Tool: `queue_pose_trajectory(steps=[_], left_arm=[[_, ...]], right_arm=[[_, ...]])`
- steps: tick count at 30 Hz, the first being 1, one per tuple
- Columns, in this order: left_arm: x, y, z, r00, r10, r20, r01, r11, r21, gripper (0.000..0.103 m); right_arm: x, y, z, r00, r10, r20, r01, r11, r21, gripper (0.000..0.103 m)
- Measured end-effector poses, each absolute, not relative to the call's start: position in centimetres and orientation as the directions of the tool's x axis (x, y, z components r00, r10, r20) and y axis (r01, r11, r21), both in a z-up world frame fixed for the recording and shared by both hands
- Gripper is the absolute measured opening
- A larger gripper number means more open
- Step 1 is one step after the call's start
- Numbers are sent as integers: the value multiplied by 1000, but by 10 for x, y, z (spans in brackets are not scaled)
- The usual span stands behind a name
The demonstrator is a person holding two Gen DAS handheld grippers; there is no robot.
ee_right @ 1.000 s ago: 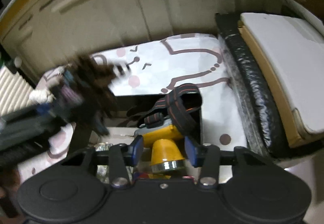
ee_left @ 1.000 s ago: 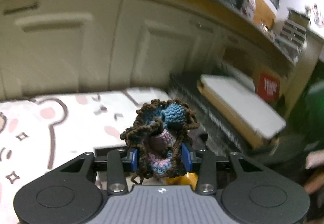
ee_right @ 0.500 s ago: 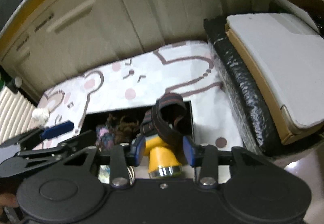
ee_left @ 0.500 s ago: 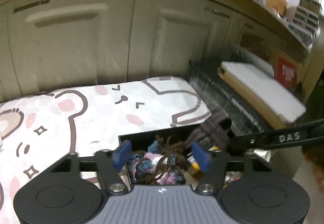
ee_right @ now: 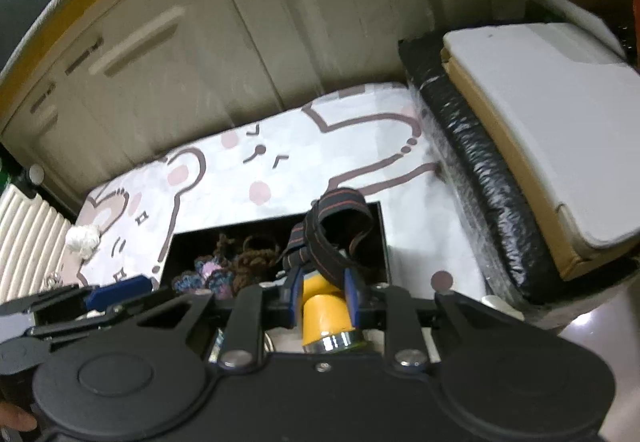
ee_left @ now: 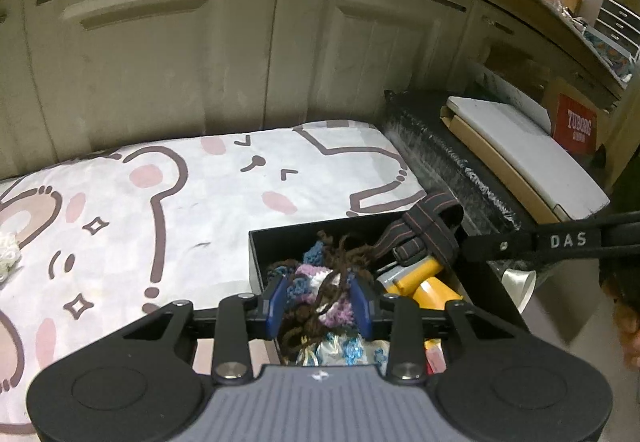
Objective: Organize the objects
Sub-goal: 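Open the left tool to drop the crochet pouch while the right tool releases the headlamp into the box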
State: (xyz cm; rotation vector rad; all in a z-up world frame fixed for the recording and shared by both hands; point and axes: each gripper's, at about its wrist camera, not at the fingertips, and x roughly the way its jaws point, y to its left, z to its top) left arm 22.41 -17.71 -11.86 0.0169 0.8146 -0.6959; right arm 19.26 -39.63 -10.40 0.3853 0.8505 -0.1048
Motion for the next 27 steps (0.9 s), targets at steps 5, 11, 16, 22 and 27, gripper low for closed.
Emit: queue_pose_trajectory(steps=[5,11,16,22,27], left_arm=[[214,-169,-105,478,-551,-684,551,795,-255,38],[203,-159,-94,466,-522,-715,512,818,-264,38],[193,-154,-87,467,-494,-734,497,833,-244,48],[181,-147,-78,482,-478,-734,481,845,-234,61],[171,-146,-75,492,-461,-738,477,852,-214,76]], right_arm=[[177,-400,-91,670,44,-741,272,914,301,26],[161,-391,-79,676,33,-736,269,919,288,29],[144,-381,-72,686,16,-728,253,932,259,34],[125,-380,-69,684,-6,-729,283,924,257,46],[112,-378,-69,678,-29,-735,294,926,235,59]])
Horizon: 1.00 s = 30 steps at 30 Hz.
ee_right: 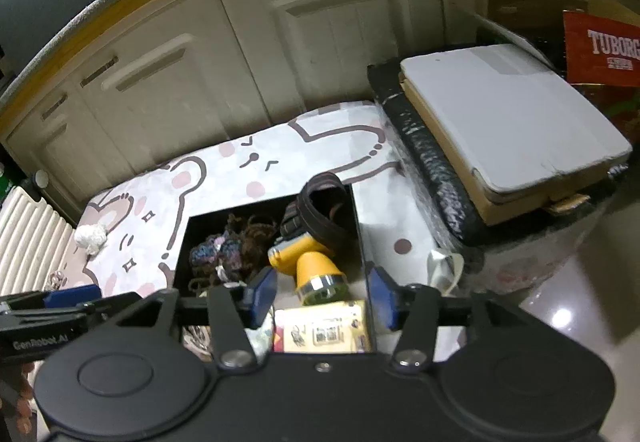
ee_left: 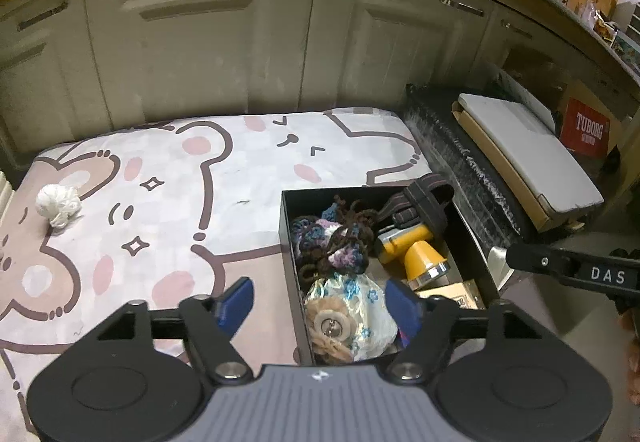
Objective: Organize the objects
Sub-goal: 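Open the left tool to drop the crochet pouch while the right tool releases the headlamp into the box, then withdraw both open tools from the box toward the yarn ball and rope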
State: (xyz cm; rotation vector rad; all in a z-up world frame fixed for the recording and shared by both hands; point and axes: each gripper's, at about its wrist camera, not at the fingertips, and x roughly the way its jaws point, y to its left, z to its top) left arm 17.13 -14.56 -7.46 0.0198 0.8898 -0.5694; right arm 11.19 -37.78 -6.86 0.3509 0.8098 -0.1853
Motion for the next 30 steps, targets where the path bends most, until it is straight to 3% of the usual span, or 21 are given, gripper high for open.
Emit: queue_pose_trajectory(steps=[5,12,30], left_arm=[[166,-142,-75,523,-428,-737,454,872,-185,101],[167,-135,-78,539,-389,-747,422,892,-161,103],[171,-112,-75,555,-368,-746,374,912,-171,103]], right_arm=[[105,-376,-66,679,-69,-731,307,931,197,75],[100,-371,-64,677,-127,-724,313,941,127,101],[110,-363,-69,654,-147,-742,312,946,87,103]])
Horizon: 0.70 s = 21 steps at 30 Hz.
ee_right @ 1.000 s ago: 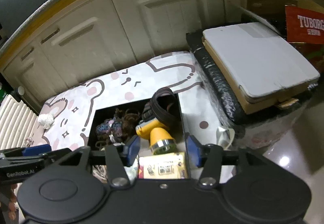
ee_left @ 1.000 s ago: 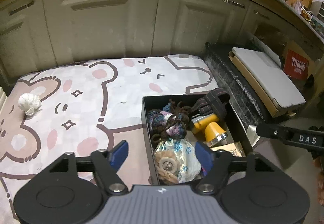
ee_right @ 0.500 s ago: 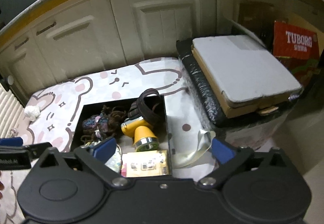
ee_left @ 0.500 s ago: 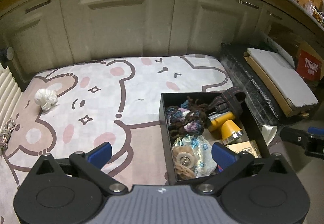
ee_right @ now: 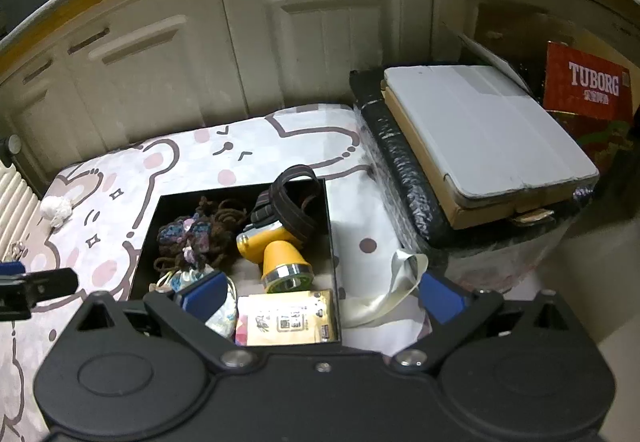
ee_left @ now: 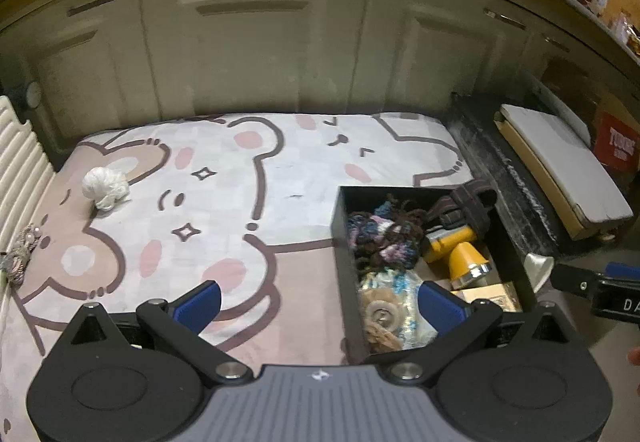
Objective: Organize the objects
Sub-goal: 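Withdraw both open tools from the box toward the yarn ball and rope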
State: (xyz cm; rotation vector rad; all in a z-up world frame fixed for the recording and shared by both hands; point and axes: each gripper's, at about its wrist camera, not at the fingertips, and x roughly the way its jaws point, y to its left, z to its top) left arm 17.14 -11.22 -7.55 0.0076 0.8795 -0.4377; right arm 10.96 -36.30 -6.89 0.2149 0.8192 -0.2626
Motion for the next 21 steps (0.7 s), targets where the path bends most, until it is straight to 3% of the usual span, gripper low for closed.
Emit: queue_pose_trajectory(steps=[21], left_arm=[[183,7,-73,622,-233,-748,199,970,-136,103]], right_arm=[[165,-249,-53,703,13,-711,92,990,110,103]])
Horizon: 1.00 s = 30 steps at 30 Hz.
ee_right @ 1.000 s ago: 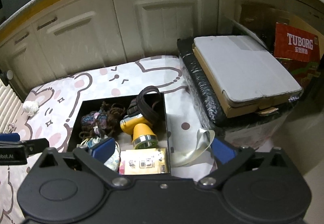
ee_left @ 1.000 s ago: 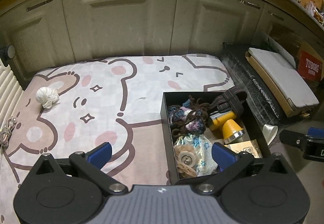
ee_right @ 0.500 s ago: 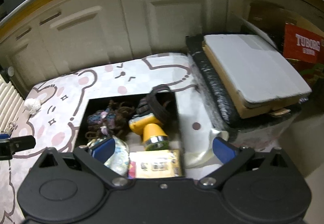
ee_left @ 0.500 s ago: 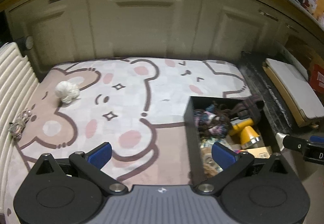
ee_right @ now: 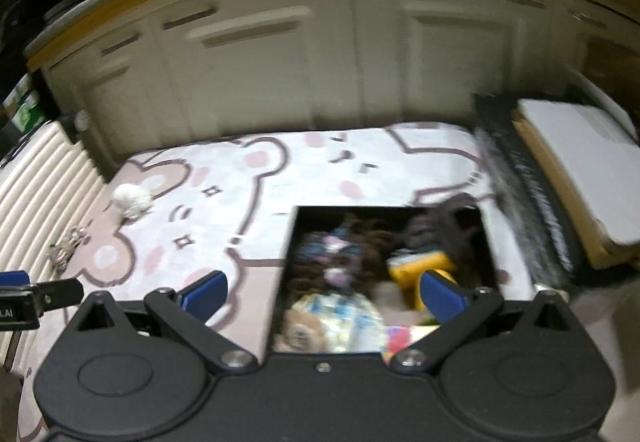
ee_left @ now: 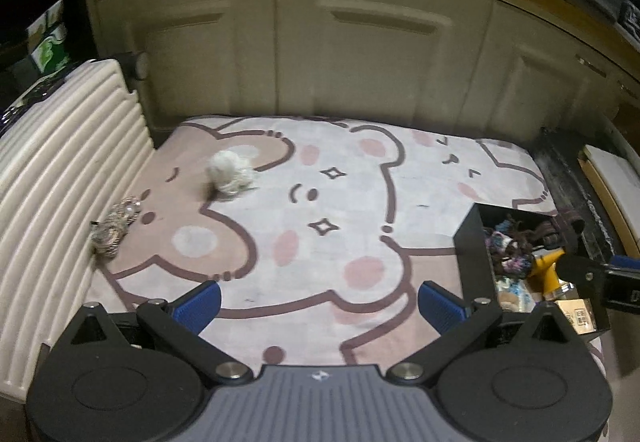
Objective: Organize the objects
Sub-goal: 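Withdraw both open tools from the box toward the yarn ball and rope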
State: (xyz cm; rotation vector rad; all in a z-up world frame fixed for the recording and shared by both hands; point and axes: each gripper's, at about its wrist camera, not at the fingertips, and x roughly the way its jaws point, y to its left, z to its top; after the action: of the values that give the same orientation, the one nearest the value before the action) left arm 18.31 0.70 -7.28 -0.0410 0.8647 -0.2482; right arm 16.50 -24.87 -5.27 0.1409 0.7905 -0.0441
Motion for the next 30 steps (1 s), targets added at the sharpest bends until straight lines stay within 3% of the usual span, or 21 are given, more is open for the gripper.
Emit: queue_pose_trajectory(steps=[18,30], left_arm=[[186,102,-75,673,-92,-734,31,995,-95,103],[203,135,-81,703,-58,-709,-30,993,-111,103]], right_arm=[[195,-144,-58,710,180,-681,-134,984,120,103],[226,-113,-71,718,228,-658,-180,973,141,103]])
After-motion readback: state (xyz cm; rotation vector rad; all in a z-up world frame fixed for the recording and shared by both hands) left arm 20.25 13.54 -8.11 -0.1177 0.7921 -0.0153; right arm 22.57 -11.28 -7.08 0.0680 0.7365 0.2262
